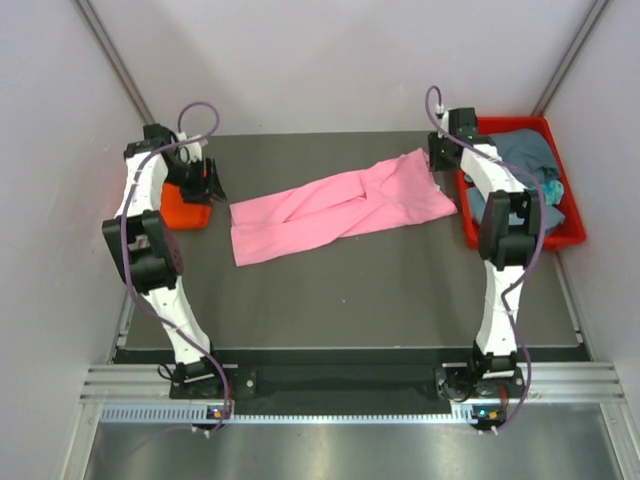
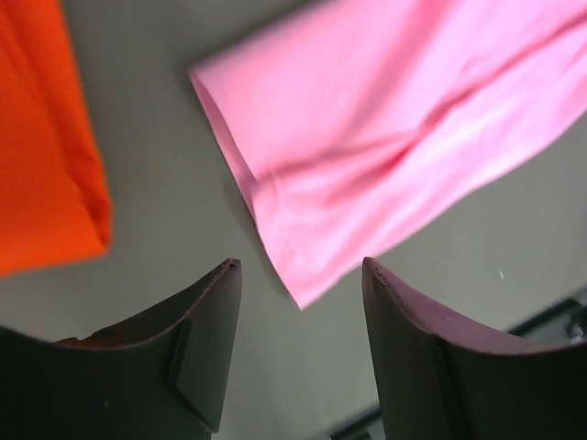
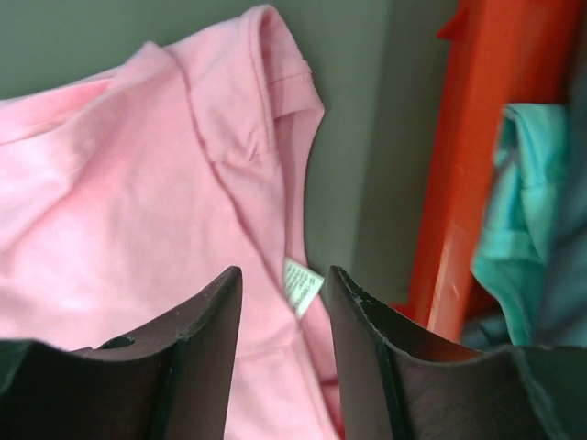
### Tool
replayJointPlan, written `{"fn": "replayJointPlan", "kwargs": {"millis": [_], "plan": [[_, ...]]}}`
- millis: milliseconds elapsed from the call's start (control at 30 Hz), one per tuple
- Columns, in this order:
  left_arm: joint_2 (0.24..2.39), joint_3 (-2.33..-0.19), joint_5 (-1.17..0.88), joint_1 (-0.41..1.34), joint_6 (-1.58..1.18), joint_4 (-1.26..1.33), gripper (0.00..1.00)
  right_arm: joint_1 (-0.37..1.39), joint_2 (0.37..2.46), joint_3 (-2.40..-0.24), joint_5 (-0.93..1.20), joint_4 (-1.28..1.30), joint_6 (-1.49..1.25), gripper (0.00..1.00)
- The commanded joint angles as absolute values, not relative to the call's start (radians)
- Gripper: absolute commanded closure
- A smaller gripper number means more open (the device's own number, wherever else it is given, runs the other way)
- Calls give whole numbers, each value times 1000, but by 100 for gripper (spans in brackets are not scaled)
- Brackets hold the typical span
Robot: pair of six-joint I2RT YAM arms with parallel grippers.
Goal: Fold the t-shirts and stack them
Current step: Fold the tshirt
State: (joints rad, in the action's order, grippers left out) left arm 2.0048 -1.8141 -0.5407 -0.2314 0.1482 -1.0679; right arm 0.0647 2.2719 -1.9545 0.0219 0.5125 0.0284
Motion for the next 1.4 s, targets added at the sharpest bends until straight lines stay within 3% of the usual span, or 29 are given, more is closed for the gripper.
{"fn": "replayJointPlan", "kwargs": {"millis": [0,300,500,867,1133,1367], "plan": [[2107,-1922,-508,-230,138,-1016,40,72,2088,-1881,44,512,6,56],[2325,-2114,-509,-227,121,-985,40,69,1844,-1467,227,540,-132,54],[2393,-2152,-532,-227,115,-968,42,64,1779,-1316,268,537,-146,53],[2442,-2161,-569,-216,115,-969,51,46,1812,-1256,267,488,-135,52],[2441,-2161,-620,-213,100,-968,48,38,1844,-1301,255,479,-124,52],[2456,-2160,-658,-193,98,-973,71,38,1842,-1299,230,479,-114,52]]}}
